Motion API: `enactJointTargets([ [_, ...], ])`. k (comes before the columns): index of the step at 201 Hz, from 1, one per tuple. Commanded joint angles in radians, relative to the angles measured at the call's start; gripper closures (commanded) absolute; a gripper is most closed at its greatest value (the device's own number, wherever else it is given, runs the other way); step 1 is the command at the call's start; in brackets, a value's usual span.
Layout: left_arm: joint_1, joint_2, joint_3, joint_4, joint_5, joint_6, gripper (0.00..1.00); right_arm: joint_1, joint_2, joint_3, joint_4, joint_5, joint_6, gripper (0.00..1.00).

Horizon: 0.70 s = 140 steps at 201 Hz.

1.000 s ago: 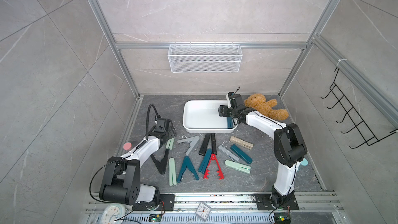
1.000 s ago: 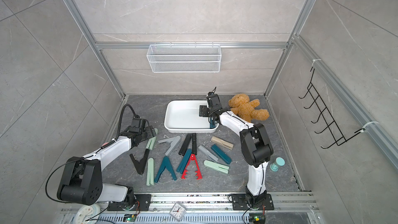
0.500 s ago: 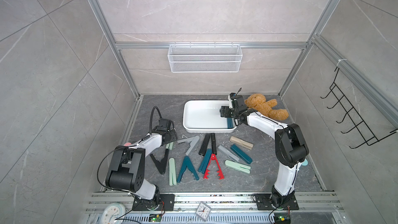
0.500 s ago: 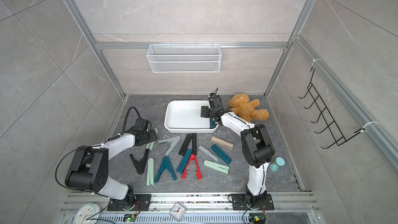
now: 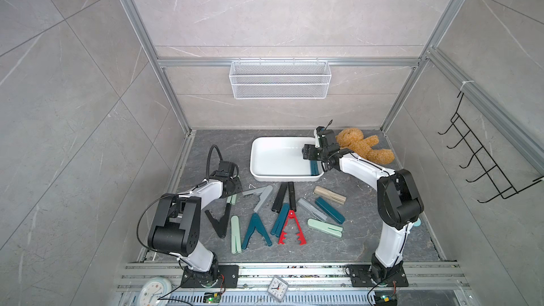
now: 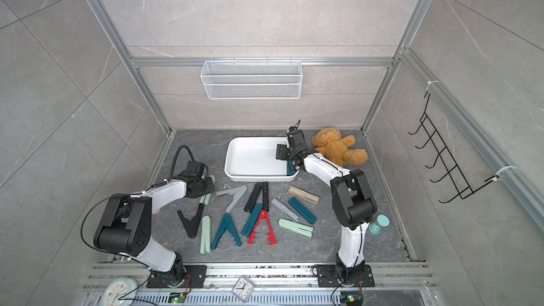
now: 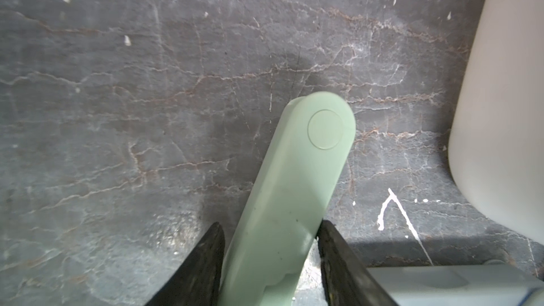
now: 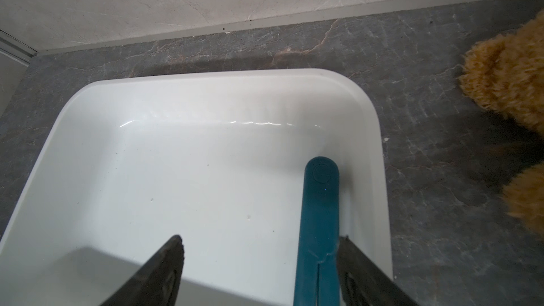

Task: Put the pruning pliers into the storage box
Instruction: Pick up the pruning pliers from the center of the board.

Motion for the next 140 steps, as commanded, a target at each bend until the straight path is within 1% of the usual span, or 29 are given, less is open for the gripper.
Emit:
enactJointTargets([
  [1, 0.006, 0.024, 0.040, -0.014, 0.028, 0.022, 0.50, -0.009, -0.042, -0.019, 0.012, 0.001, 0.015, 0.18],
  [30, 0.008, 0.038, 0.046, -0.005, 0.029, 0.017, 0.57, -0.016, -0.048, -0.028, 0.016, 0.001, 0.020, 0.18],
  [59, 0.011, 0.060, 0.071, -0.003, 0.032, 0.017, 0.67, -0.023, -0.050, -0.036, 0.016, -0.005, 0.024, 0.18],
  [99, 0.015, 0.097, 0.107, 0.000, 0.025, 0.029, 0.78, -0.027, -0.054, -0.042, 0.018, -0.012, 0.025, 0.18],
  [116, 0.015, 0.112, 0.120, -0.006, 0.013, 0.039, 0.78, -0.028, -0.055, -0.046, 0.017, -0.014, 0.025, 0.18],
  [130, 0.015, 0.123, 0.130, -0.017, -0.007, 0.049, 0.73, -0.029, -0.055, -0.046, 0.016, -0.017, 0.025, 0.18],
  [140, 0.015, 0.131, 0.134, -0.024, -0.022, 0.055, 0.68, -0.030, -0.055, -0.046, 0.016, -0.016, 0.025, 0.18],
])
